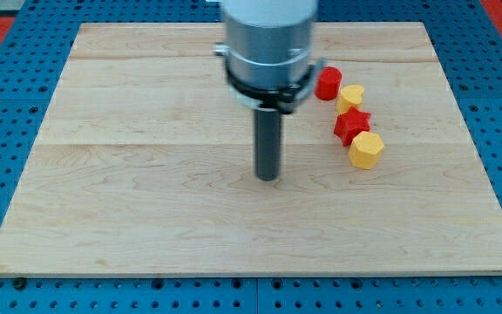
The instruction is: Arrange all the blocks in a vertical line towards the right center of the board
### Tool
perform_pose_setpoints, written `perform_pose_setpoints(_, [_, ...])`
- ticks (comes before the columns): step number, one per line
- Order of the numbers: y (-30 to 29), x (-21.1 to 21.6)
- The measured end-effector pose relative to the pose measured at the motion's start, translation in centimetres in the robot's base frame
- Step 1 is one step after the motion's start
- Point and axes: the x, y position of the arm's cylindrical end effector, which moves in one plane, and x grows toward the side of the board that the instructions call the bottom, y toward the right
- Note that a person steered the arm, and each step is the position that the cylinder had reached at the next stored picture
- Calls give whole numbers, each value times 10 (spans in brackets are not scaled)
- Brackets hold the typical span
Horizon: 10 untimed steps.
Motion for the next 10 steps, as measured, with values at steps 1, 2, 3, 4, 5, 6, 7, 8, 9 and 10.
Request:
perform_pose_setpoints(1, [16, -28])
perform_pose_setpoints(2, [17, -60])
perform_pose_setpoints(3, [32, -93])
perform_pose_setpoints(4, [32, -127])
perform_pose_setpoints(5, [37, -159])
perform_pose_setpoints(6, [70, -164])
perform_pose_setpoints(7, [81, -163])
perform_pose_setpoints(8, [55, -158])
perform_pose_setpoints(9, [52, -134])
perform_pose_setpoints(10, [61, -117])
